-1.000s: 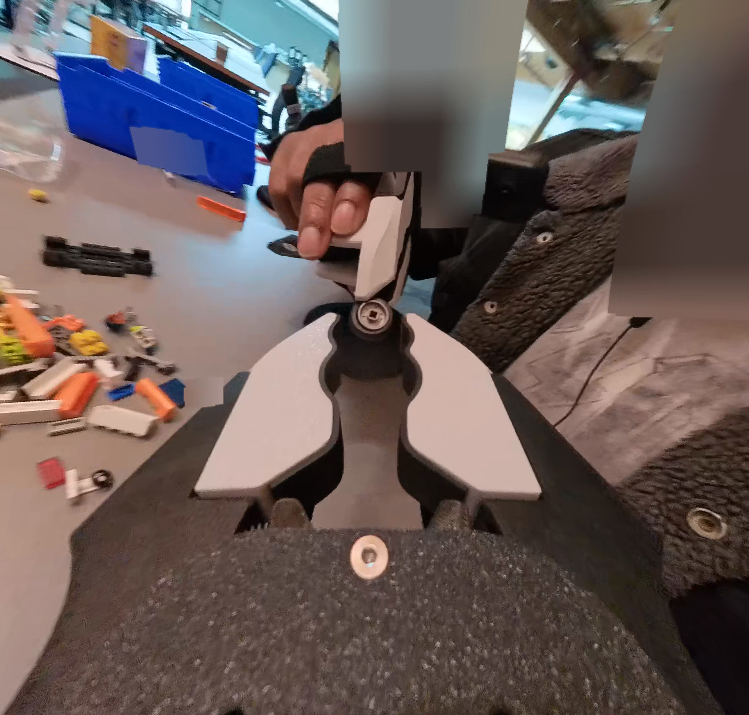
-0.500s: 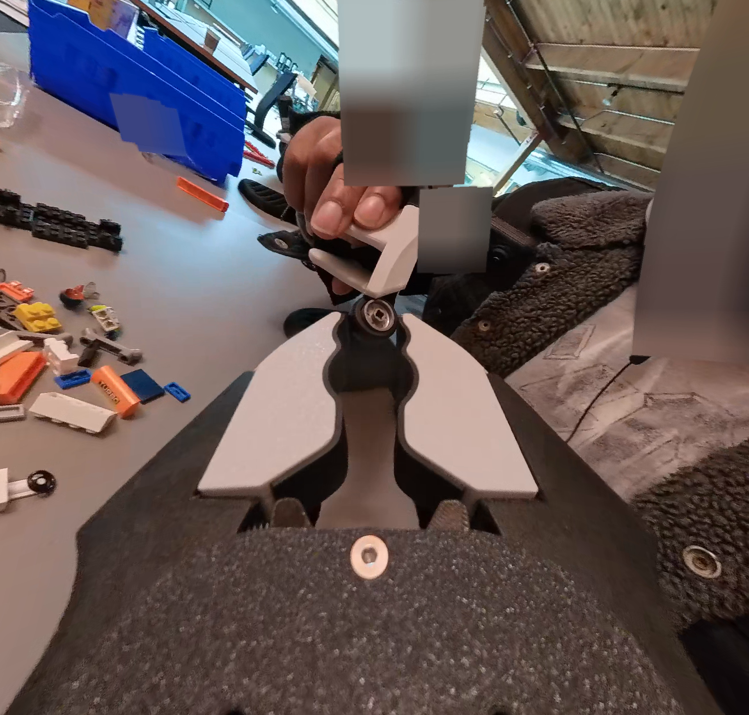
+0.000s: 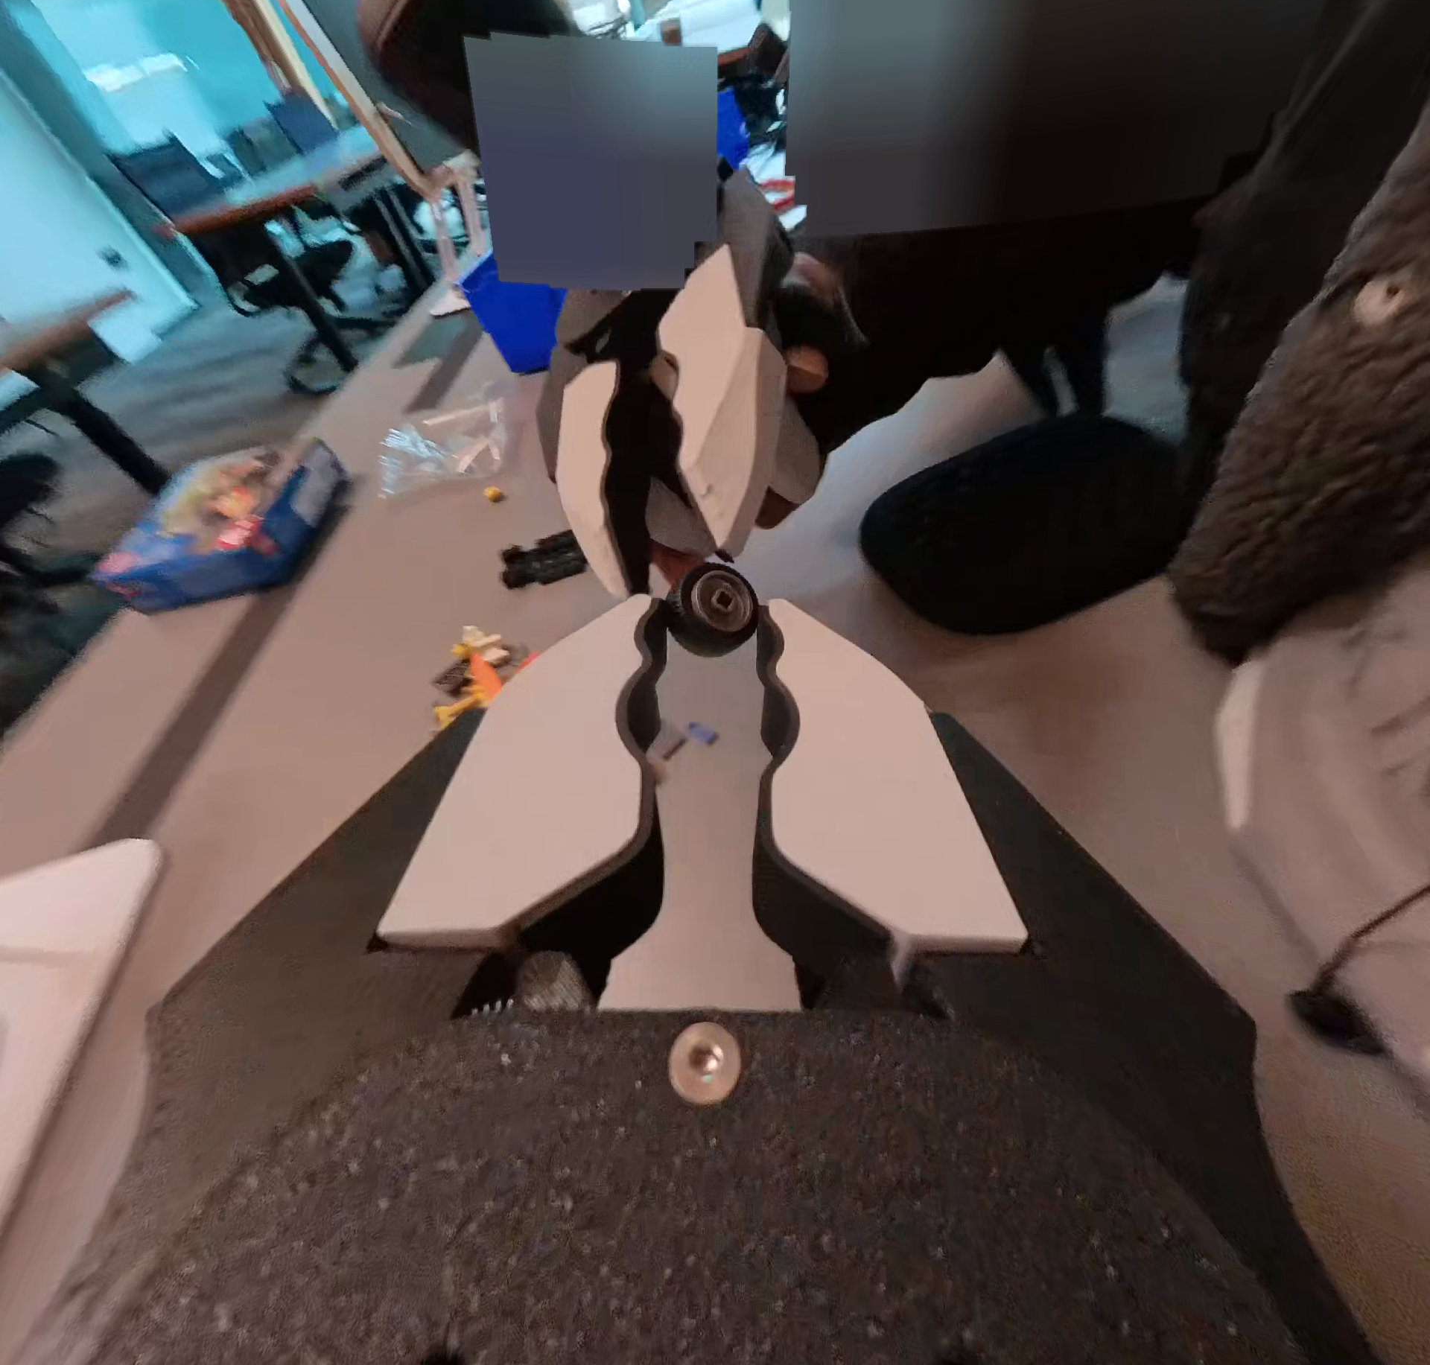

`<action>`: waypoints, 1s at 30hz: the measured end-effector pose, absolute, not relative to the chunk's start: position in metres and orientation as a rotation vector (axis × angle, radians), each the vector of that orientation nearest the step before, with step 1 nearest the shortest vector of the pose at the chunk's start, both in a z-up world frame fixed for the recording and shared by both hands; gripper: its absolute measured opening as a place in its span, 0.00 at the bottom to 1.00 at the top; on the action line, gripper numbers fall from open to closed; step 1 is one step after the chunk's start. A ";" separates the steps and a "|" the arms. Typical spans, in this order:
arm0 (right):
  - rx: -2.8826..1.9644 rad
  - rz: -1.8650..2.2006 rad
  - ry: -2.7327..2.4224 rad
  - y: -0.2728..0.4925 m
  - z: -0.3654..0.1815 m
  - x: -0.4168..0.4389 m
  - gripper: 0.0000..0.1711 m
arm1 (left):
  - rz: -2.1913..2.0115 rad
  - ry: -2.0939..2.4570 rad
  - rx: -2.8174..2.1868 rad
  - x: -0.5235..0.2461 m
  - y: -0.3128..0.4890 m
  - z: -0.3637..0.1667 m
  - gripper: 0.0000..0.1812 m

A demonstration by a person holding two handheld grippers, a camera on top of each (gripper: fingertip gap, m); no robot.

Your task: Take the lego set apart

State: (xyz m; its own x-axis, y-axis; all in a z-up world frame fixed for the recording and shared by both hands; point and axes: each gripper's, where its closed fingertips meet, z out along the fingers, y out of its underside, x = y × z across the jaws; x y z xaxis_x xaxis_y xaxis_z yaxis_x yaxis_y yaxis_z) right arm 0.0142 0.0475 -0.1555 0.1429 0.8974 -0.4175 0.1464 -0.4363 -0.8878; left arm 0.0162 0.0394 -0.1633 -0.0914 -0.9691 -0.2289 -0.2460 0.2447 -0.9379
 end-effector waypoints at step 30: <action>-1.423 1.150 -1.294 0.013 -0.143 0.003 0.04 | -1.301 1.533 -1.077 0.005 0.012 -0.144 0.05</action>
State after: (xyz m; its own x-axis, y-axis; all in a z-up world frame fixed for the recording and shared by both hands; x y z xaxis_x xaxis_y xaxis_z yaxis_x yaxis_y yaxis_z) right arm 0.0029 0.0128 -0.1427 0.0326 0.9966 -0.0759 0.1920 -0.0808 -0.9781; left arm 0.0048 0.0123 -0.1436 -0.2834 -0.9568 -0.0647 -0.0918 0.0943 -0.9913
